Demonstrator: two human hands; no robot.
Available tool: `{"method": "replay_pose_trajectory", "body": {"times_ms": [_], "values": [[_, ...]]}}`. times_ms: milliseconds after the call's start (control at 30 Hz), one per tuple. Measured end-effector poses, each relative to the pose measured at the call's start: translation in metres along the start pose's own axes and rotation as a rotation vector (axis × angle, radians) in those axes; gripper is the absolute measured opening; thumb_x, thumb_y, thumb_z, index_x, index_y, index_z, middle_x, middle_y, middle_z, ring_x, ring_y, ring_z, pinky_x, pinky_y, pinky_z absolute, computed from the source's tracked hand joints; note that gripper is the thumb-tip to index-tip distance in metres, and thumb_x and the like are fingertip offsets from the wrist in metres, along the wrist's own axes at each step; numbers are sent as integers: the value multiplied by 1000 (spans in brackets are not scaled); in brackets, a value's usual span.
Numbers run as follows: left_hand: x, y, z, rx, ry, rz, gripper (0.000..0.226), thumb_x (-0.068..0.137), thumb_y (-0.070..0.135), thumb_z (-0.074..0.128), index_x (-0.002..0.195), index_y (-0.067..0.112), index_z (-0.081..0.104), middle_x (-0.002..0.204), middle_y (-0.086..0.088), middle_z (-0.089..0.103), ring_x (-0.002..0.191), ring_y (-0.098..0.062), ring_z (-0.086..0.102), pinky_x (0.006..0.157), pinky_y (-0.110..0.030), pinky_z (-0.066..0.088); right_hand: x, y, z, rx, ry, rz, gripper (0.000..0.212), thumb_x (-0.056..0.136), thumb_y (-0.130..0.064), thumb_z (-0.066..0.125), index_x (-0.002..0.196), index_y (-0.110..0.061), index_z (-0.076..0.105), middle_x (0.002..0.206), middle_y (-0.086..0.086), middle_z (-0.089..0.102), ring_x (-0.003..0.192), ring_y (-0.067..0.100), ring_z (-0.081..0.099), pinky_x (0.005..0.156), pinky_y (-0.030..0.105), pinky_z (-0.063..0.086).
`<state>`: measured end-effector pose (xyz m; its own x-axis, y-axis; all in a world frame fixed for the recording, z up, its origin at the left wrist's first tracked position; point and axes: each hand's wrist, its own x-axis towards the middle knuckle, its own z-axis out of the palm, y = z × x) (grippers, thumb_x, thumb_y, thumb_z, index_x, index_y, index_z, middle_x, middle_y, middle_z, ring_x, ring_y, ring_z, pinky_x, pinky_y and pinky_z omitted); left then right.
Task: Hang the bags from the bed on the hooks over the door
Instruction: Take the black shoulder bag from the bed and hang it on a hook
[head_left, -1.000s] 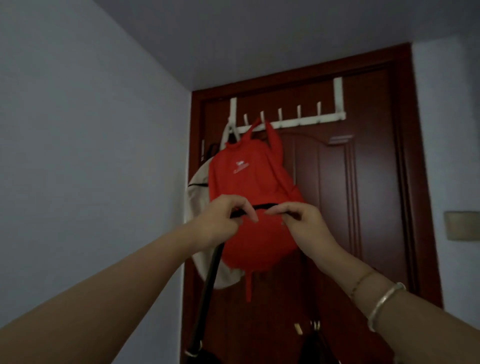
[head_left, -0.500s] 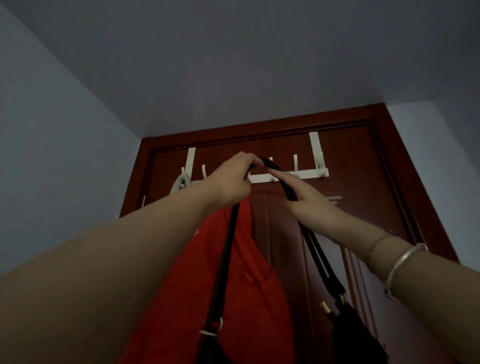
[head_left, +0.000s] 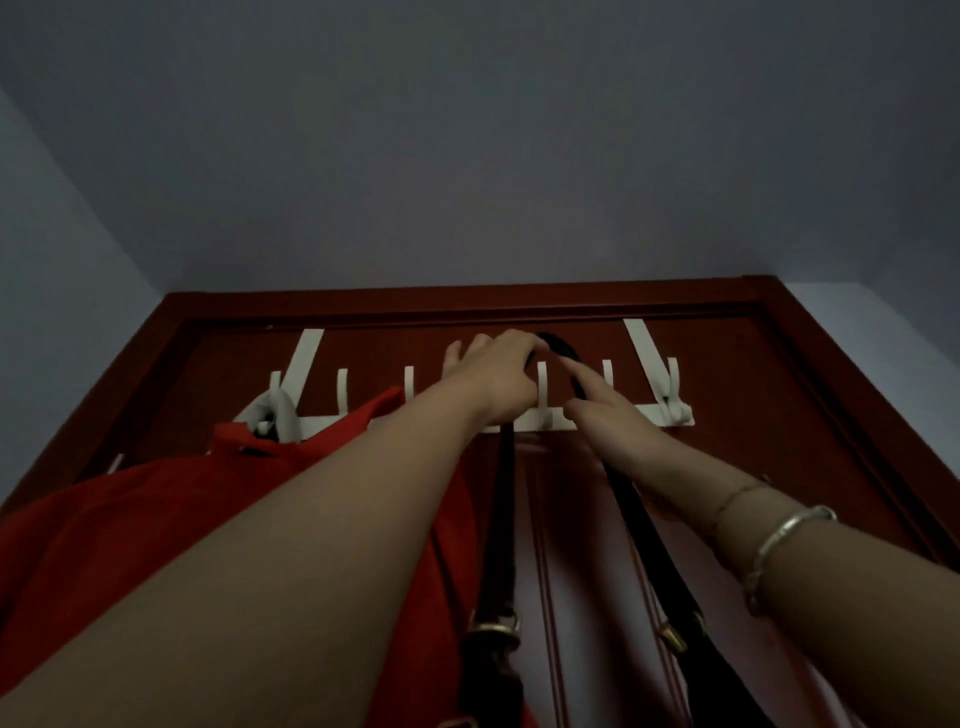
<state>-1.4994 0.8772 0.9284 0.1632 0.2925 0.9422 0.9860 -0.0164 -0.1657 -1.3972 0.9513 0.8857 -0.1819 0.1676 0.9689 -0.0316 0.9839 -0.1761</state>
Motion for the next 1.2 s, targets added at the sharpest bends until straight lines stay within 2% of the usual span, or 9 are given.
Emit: {"method": "replay_pose_trajectory", "body": {"times_ms": [100, 233, 400, 500, 567, 667, 767, 967, 1200], "values": [[28, -2, 11, 59, -38, -41, 66, 78, 2, 40, 139, 29, 36, 150, -1, 36, 146, -20, 13, 116, -51, -13, 30, 7, 1, -82, 23, 25, 55, 92, -4, 31, 146, -15, 25, 153, 6, 29, 141, 19, 26, 104, 23, 22], [50, -14, 37, 144, -98, -68, 68, 79, 1, 38, 143, 24, 31, 155, -3, 29, 148, -18, -12, 111, -53, -24, 53, 21, 11, -116, 10, 125, 46, 96, -11, 29, 142, -11, 33, 142, 5, 42, 130, 20, 40, 95, 22, 29], [33, -23, 54, 124, -185, -104, 54, 80, 4, 41, 133, 19, 43, 154, -12, 30, 144, -22, -26, 108, -53, -26, 38, 37, 17, -143, -35, 182, 41, 97, -21, 30, 131, -4, 45, 144, 17, 40, 138, 31, 31, 111, 37, 25], [16, -23, 53, 133, -170, -53, 52, 83, 16, 47, 134, 24, 42, 158, -6, 22, 142, -24, -31, 106, -53, -28, 20, 42, 13, -65, -22, 171, 36, 95, -24, 33, 125, -11, 49, 128, 5, 52, 113, 19, 53, 97, 27, 45], [8, -21, 53, 169, -174, -55, 54, 84, 17, 45, 138, 22, 39, 160, -3, 17, 143, -26, -29, 109, -56, -27, 5, 40, 11, 25, -1, 195, 37, 95, -24, 38, 129, -13, 44, 118, -1, 54, 92, 6, 55, 73, 12, 47], [-8, -3, 46, 133, -108, -105, 39, 84, 17, 48, 123, 15, 53, 151, -6, 36, 146, -25, -19, 113, -54, -20, -18, 36, 1, 74, -2, 215, 38, 93, -22, 44, 129, -12, 44, 110, 0, 59, 91, 7, 56, 70, 19, 46], [-31, 17, 36, 70, -106, -135, 28, 83, 20, 51, 109, 15, 61, 143, -6, 43, 148, -27, -10, 114, -52, -18, -47, 24, -15, 90, -9, 239, 39, 92, -22, 46, 130, -11, 45, 123, 5, 57, 102, 12, 55, 76, 21, 44], [-100, 49, 15, -19, -129, -245, 26, 81, 13, 50, 99, 24, 64, 140, -2, 45, 148, -27, 2, 115, -52, -11, -115, -3, -47, 117, -70, 292, 31, 94, -18, 46, 124, -11, 49, 91, -10, 51, 74, -6, 43, 45, -5, 36], [-208, 113, -10, -103, -282, -318, 24, 81, 13, 51, 96, 25, 67, 130, 2, 53, 144, -26, 17, 118, -51, 2, -228, -31, -95, 73, -252, 459, 30, 92, -21, 47, 122, -21, 49, 92, -22, 48, 82, -3, 51, 59, 9, 38]]}}
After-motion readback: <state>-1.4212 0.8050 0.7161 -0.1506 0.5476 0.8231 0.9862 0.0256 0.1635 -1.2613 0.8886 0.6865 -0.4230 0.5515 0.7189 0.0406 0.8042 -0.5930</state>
